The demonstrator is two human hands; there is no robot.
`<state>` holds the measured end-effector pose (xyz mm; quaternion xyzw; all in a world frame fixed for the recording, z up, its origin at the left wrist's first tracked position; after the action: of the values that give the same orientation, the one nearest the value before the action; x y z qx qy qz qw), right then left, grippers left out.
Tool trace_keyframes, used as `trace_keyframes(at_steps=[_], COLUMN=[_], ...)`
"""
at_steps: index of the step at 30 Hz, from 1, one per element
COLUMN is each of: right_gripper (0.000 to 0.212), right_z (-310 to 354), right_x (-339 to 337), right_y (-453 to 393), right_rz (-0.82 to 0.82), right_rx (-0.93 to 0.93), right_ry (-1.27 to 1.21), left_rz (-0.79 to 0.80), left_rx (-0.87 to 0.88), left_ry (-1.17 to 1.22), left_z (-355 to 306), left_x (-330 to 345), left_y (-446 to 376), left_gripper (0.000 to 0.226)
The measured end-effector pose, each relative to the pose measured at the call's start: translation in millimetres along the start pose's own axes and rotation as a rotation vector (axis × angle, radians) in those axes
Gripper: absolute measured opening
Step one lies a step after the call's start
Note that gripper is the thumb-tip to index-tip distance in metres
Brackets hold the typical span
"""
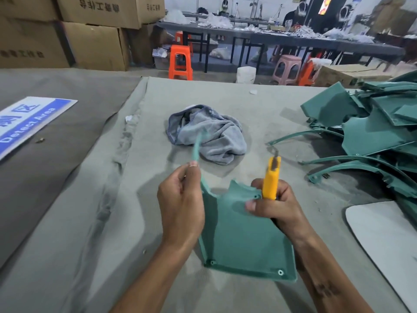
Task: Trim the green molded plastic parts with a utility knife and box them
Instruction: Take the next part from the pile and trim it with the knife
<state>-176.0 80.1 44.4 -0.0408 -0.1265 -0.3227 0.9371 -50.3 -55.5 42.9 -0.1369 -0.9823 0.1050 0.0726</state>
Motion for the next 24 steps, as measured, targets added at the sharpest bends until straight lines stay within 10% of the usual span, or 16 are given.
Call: trace_keyframes(at_steps=[8,13,18,24], right_gripper=[0.035,0.035,0.055,0.062], right_z=[24,28,15,17], right_x=[-48,-25,4,-9], right_y=[10,15,5,-1], right_rz=[-0.684,-0.549,-0.198,-0.337], right_rx=[-0.472,-0.637,-0.511,-0.499], right_ry=[-0.035,0.222,0.262,0.185], left_rz=[0.676,1.035,0.841,0.610], left_rx=[0.195,-0.070,-0.034,0.034], left_ry=[-0.155,0.120,0.029,-0.055], left_z=[-5,9,15,14], left_x=[44,60,55,49], left_y=[35,61,46,40], left_gripper=[0.088,0.108,0.052,0.026])
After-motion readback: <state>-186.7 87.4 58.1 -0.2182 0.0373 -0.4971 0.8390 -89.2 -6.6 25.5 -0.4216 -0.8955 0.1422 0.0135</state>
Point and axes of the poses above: each hand's wrist, its own y-axis away from the middle knuckle, its own x-axis out of the palm, z = x × y, the point moved 7 cm from there along -y, towards the middle knuckle, and after that the axes turned 5 degrees about -z, right-handed, at the moved point
